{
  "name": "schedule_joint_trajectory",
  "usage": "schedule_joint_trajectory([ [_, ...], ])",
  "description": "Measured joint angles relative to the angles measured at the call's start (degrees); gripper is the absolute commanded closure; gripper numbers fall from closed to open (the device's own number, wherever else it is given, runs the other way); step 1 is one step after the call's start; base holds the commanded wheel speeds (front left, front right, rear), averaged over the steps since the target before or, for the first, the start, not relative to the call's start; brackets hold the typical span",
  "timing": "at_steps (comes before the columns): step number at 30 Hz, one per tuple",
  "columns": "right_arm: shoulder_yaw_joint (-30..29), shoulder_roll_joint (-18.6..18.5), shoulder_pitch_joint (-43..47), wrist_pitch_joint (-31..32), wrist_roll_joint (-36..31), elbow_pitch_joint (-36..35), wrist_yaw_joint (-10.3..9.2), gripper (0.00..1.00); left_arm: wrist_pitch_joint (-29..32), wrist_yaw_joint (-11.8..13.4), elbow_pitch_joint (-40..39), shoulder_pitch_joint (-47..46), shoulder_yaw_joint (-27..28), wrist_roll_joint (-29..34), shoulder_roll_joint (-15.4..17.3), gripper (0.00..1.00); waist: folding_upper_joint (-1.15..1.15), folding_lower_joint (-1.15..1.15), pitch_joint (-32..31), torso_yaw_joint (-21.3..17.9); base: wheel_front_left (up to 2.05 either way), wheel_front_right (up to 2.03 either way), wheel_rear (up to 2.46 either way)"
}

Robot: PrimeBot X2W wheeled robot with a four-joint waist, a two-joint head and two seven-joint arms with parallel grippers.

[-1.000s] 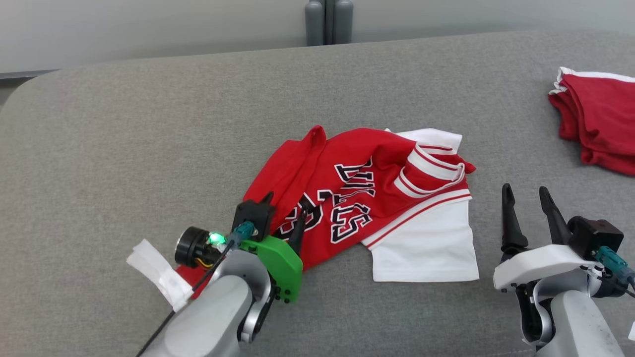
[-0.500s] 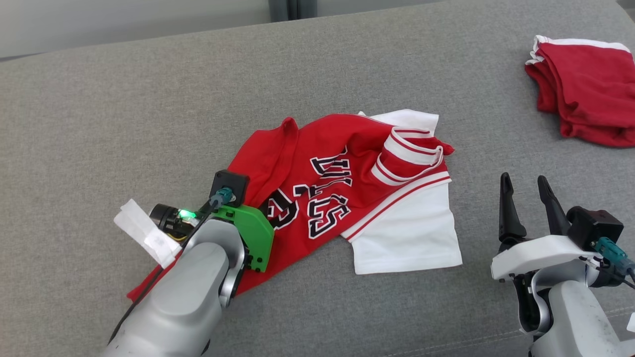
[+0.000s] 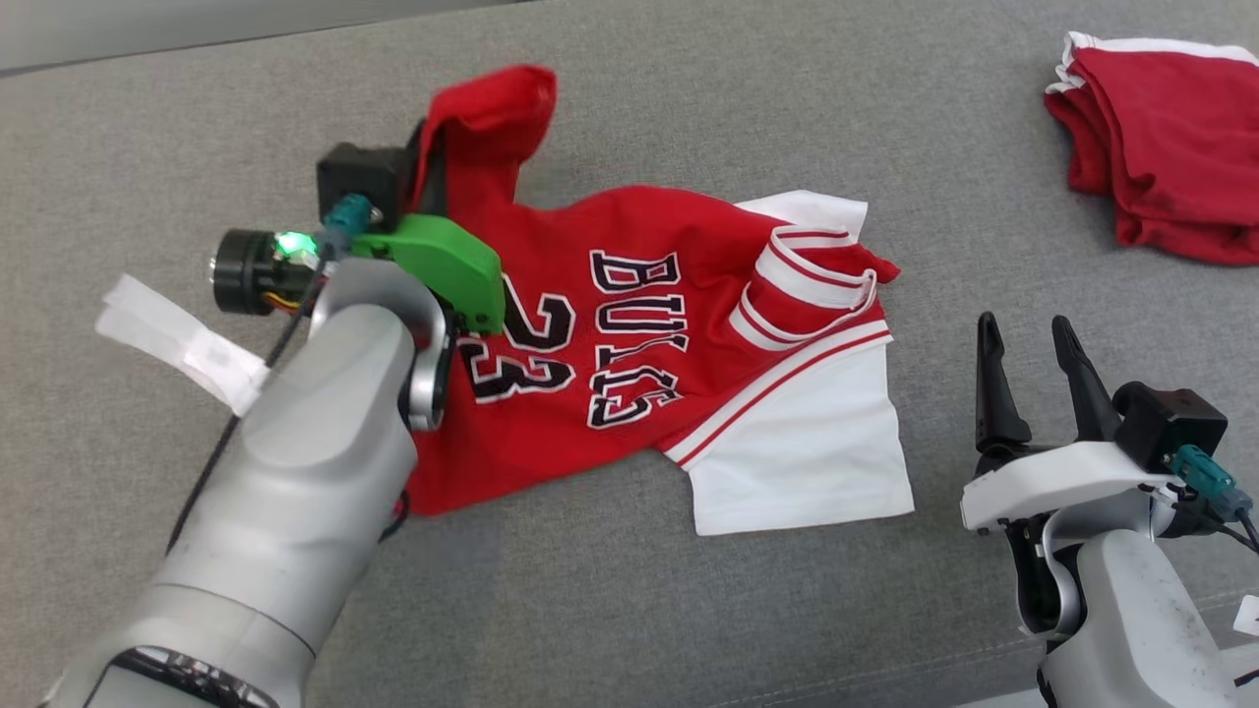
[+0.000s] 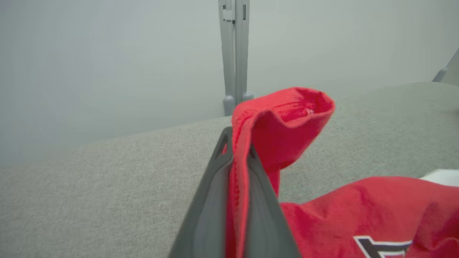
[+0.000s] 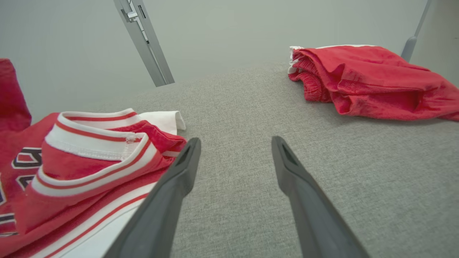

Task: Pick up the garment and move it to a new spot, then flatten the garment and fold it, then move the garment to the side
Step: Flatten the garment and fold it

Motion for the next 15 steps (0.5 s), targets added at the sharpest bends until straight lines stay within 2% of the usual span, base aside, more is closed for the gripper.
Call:
schedule_joint_trajectory([
  [10,0.3,0.0,-1.8,-0.1,0.4,-0.4,0.0,0.0,-1.5,1.9,5.7,-5.4,7.6,-2.1,4.6,1.0,0.0,0.0,4.1,-3.1,0.0,0.0,0.0],
  [15,-0.1,0.0,-1.9,-0.2,0.4,-0.3,0.0,0.0,-1.7,1.9,3.6,-5.4,10.9,-0.7,6.0,1.0,0.0,0.0,5.7,-4.1,0.0,0.0,0.0],
])
